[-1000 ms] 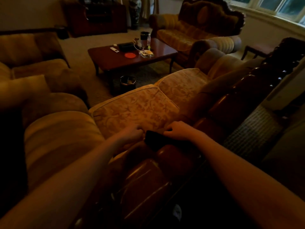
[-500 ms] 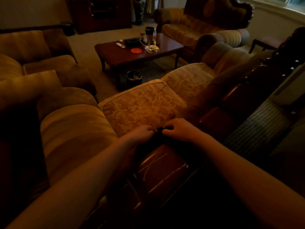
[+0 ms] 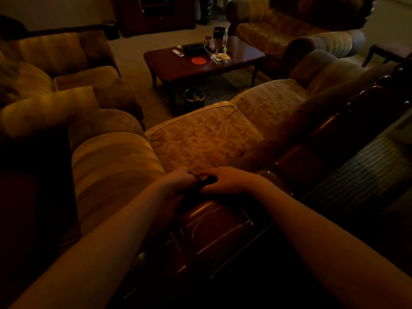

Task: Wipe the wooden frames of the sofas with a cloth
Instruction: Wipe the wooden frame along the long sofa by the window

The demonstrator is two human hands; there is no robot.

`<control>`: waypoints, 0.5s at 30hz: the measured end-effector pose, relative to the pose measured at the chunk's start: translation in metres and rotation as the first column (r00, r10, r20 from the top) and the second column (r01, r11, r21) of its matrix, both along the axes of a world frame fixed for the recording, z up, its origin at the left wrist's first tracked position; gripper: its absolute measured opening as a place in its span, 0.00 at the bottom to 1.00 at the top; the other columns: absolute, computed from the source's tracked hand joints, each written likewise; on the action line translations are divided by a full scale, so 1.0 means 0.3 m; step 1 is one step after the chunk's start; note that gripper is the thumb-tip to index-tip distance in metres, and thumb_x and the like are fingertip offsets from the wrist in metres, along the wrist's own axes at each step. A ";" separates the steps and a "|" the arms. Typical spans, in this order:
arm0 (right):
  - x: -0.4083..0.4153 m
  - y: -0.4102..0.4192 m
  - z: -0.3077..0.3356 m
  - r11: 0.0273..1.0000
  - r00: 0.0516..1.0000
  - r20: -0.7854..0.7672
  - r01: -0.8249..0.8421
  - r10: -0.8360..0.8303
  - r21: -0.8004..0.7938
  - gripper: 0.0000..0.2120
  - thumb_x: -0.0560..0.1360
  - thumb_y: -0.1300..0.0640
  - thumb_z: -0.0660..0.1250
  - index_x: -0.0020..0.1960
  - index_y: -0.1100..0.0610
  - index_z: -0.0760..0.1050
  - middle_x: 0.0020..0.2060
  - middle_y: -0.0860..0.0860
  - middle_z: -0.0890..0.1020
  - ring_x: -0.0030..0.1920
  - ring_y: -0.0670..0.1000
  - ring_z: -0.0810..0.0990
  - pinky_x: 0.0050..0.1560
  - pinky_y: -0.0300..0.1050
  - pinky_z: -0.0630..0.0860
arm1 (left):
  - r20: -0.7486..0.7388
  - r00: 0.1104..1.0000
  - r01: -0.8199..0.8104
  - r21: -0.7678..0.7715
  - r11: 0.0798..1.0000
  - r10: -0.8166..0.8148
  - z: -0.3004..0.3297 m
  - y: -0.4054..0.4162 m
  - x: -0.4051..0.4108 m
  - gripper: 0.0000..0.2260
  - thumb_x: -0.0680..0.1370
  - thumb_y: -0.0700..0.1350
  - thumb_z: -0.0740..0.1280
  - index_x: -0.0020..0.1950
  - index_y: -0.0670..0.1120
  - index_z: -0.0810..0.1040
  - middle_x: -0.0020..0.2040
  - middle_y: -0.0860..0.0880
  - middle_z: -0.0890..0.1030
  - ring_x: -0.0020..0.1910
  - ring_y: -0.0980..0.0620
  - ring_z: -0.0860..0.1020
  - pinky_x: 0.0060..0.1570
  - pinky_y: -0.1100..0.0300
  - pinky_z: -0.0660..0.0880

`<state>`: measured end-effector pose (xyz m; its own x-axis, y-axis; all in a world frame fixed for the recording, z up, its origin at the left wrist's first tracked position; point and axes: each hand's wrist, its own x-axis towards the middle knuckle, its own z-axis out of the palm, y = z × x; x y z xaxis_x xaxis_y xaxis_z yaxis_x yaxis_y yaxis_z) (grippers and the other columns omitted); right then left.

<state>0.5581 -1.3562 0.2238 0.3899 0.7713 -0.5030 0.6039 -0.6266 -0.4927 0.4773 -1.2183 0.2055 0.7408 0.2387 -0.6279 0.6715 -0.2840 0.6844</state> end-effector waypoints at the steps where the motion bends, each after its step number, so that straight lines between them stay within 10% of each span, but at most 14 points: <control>1: -0.019 -0.020 0.006 1.000 0.998 0.070 -0.004 0.003 0.012 0.23 0.75 0.45 0.65 0.69 0.44 0.67 0.64 0.49 0.74 0.64 0.52 0.71 0.61 0.47 0.70 | 0.004 1.000 -0.016 -0.021 1.000 0.016 0.007 0.006 -0.002 0.08 0.79 0.38 0.63 0.55 0.40 0.78 0.44 0.43 0.79 0.39 0.50 0.77 0.38 0.59 0.75; 9: -0.077 -0.086 -0.020 0.896 0.854 0.279 0.392 -0.439 0.208 0.22 0.70 0.36 0.64 0.58 0.48 0.75 0.51 0.48 0.75 0.53 0.50 0.74 0.53 0.53 0.76 | 0.135 0.990 0.052 -0.040 0.998 -0.046 0.047 0.110 -0.032 0.07 0.79 0.36 0.61 0.54 0.40 0.76 0.48 0.41 0.80 0.49 0.45 0.79 0.53 0.51 0.76; 15: -0.218 0.060 0.042 0.860 0.776 0.415 0.509 -0.475 0.032 0.17 0.73 0.42 0.64 0.58 0.48 0.75 0.50 0.47 0.80 0.51 0.50 0.77 0.48 0.46 0.70 | 0.196 0.968 0.167 -0.025 0.986 -0.159 0.033 0.161 -0.109 0.09 0.78 0.34 0.58 0.47 0.42 0.78 0.40 0.46 0.78 0.34 0.56 0.76 0.33 0.65 0.72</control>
